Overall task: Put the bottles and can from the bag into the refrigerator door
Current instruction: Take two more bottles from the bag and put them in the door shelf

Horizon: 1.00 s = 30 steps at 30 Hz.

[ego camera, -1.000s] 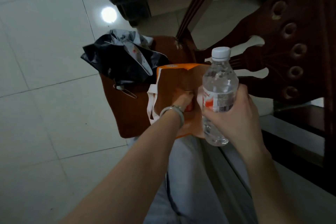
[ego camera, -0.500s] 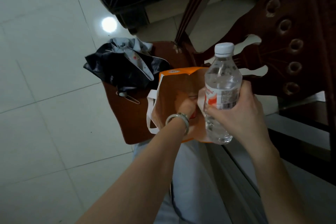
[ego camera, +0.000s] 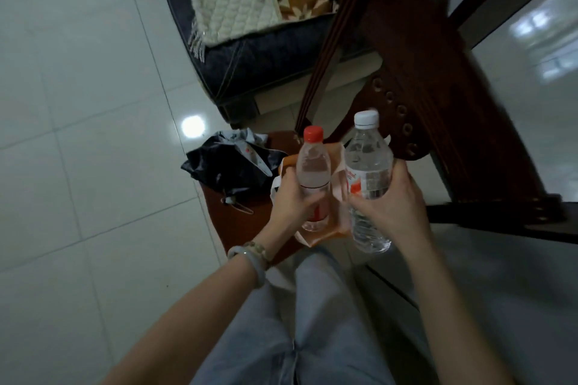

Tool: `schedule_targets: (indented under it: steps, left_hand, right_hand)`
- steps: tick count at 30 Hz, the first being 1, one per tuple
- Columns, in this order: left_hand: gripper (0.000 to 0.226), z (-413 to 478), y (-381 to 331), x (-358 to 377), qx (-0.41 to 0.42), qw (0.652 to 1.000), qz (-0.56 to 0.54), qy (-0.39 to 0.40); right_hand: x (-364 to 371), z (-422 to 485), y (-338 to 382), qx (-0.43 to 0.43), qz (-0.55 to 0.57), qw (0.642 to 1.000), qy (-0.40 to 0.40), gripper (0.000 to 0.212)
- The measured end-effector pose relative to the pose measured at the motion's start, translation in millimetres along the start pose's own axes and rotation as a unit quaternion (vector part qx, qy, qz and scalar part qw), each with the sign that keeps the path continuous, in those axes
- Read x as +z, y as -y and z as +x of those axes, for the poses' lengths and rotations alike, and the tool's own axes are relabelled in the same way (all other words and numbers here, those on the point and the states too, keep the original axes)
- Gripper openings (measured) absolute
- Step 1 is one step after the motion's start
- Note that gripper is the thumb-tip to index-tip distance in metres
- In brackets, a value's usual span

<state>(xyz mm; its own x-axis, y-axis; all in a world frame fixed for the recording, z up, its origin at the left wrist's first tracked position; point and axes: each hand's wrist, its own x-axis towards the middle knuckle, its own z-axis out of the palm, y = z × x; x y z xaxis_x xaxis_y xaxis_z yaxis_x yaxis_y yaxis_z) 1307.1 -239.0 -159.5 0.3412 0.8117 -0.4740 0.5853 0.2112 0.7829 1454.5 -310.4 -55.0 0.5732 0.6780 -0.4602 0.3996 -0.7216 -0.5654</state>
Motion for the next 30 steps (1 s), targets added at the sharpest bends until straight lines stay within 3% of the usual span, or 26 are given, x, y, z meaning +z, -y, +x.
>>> schedule_targets:
  steps: [9, 14, 20, 26, 30]
  left_hand:
    - [0.063, -107.6, -38.1, -94.2, 0.199, 0.976, -0.001, 0.092]
    - [0.067, -163.1, -38.0, -131.6, 0.261, 0.951, -0.020, 0.164]
    - [0.072, -228.9, -57.4, -145.0, 0.360, 0.892, 0.013, 0.275]
    - [0.067, -296.2, -68.7, -95.6, 0.411, 0.829, 0.038, 0.379]
    - [0.067, -354.5, -77.0, -50.6, 0.449, 0.760, 0.082, 0.462]
  right_hand:
    - [7.0, -129.6, 16.2, -0.025, 0.071, 0.991, -0.108, 0.079]
    - [26.8, -217.8, 25.4, -0.020, 0.140, 0.970, -0.196, 0.081]
    - [38.0, -329.6, 21.6, 0.018, 0.247, 0.913, -0.325, 0.073]
    - [29.0, -438.0, -20.6, 0.095, 0.281, 0.846, -0.442, 0.065]
    - [23.2, -508.4, -56.2, 0.143, 0.269, 0.797, -0.521, 0.061]
